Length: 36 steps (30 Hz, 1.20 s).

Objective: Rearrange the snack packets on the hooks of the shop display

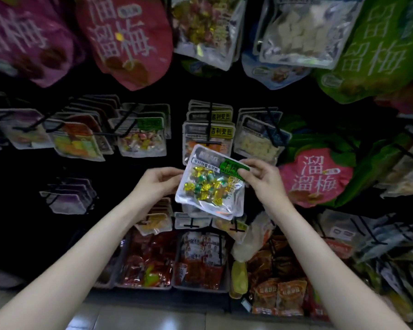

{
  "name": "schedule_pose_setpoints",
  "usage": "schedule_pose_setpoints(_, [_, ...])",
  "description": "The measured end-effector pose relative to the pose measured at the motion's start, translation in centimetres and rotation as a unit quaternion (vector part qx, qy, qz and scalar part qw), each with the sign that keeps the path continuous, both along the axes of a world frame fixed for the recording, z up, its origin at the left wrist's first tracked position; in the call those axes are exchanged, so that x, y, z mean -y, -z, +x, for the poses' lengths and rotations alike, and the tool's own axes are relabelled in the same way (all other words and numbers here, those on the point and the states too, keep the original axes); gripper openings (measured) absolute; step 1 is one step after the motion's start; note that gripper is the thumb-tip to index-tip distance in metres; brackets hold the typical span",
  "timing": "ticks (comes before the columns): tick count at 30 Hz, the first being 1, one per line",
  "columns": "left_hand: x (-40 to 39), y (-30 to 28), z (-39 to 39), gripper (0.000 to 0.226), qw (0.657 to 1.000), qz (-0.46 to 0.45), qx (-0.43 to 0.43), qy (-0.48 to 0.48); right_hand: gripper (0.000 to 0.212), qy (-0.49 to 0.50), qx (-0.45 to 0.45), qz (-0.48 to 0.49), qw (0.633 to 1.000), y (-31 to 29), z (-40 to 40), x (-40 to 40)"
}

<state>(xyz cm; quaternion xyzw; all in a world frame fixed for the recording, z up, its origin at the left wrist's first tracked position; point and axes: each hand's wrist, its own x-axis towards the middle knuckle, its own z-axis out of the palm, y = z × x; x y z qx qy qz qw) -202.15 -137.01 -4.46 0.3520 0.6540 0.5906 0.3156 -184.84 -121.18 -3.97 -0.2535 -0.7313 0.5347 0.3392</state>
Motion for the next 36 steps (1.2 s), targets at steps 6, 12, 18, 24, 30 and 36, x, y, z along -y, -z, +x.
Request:
schedule_pose_setpoints(6, [4.1,-1.0,-4.0,0.022,0.990,-0.016,-0.114,-0.078,0.017,-0.026,-0.063,-0.234,0.970,0.3,-5.7,3.7])
schedule_pose_setpoints(12, [8.9,-0.8,-8.1,0.014,0.980,-0.065,-0.117,-0.149,0.014,0.068,0.012,-0.050,0.996,0.2,-8.7,5.3])
schedule_pose_setpoints(18, [12.3,-0.7,-11.5,0.019,0.969,-0.111,-0.125,-0.179,0.025,0.035,0.052,0.297,0.953,0.3,-12.3,8.9])
schedule_pose_setpoints(24, [14.0,-0.2,-12.7,0.017,0.971,-0.100,-0.145,-0.161,0.046,0.002,0.007,0.377,0.926,-0.9,-16.9,10.4])
schedule_pose_setpoints(30, [14.6,-0.3,-12.9,0.017,0.978,-0.089,-0.154,-0.109,0.048,0.033,0.037,0.339,0.939,-1.5,-18.3,9.6])
schedule_pose_setpoints(36, [15.1,-0.4,-12.9,0.016,0.978,-0.082,-0.135,-0.139,0.046,0.018,0.073,0.389,0.918,-2.1,-17.8,9.5])
